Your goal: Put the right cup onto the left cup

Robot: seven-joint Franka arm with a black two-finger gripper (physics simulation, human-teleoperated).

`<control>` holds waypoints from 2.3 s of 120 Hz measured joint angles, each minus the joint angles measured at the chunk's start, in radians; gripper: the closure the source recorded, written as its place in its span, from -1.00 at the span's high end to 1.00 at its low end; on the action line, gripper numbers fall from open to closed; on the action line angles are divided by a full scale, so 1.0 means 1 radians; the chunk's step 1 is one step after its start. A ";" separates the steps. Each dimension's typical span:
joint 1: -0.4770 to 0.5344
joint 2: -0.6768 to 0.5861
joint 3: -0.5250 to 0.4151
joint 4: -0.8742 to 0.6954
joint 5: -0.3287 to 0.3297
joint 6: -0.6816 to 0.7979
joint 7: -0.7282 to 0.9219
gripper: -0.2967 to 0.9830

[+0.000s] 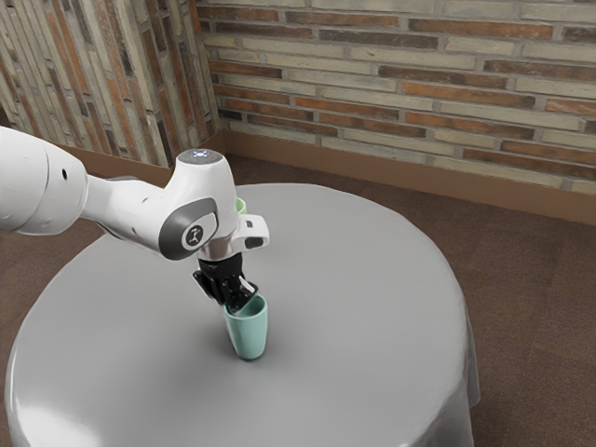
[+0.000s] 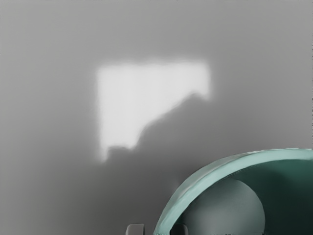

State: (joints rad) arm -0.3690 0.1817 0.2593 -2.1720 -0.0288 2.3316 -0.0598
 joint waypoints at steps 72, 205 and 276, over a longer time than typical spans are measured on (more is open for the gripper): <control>0.078 0.031 0.012 0.440 0.020 -0.311 -0.020 -0.69; 0.485 0.538 -0.220 1.273 0.072 -0.644 0.088 -0.69; 0.526 0.708 -0.232 1.481 0.095 -0.589 0.125 -0.69</control>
State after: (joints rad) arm 0.1571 0.8898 0.0271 -0.6913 0.0660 1.7426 0.0651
